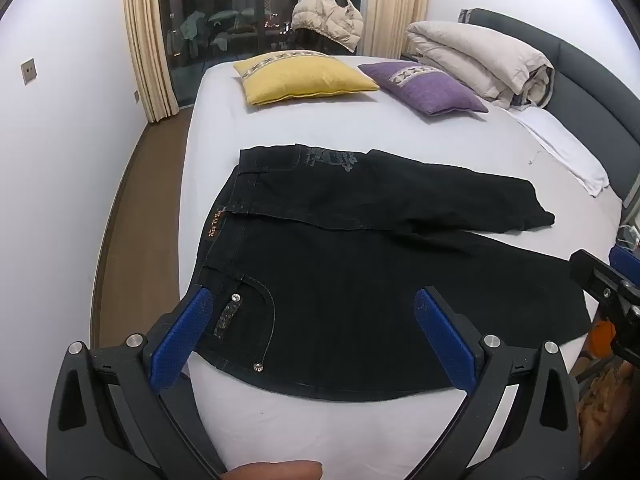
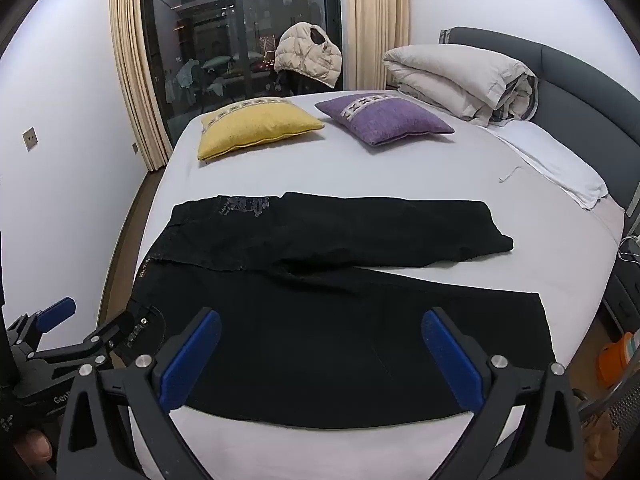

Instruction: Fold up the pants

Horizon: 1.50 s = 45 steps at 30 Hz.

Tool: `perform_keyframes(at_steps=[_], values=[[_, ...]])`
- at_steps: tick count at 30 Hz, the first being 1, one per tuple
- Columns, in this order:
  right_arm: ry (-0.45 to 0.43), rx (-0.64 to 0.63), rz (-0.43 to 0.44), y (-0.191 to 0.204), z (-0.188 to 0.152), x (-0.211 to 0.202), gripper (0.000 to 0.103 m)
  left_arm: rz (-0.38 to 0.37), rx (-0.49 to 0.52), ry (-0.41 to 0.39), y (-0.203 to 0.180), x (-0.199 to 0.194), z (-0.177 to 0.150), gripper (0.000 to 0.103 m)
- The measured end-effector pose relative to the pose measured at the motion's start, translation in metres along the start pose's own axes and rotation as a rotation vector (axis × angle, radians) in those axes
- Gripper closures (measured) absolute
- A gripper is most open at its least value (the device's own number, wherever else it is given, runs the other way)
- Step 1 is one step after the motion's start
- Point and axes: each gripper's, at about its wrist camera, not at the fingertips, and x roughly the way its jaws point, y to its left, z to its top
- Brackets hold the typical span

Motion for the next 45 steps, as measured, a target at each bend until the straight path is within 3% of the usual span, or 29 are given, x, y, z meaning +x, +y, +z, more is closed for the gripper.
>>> perform_keyframes(at_steps=[45], values=[[0.027, 0.004, -0.014, -0.005, -0.016, 0.011, 0.0, 0.012, 0.01, 0.014, -0.001, 0.005, -0.004, 0.0]])
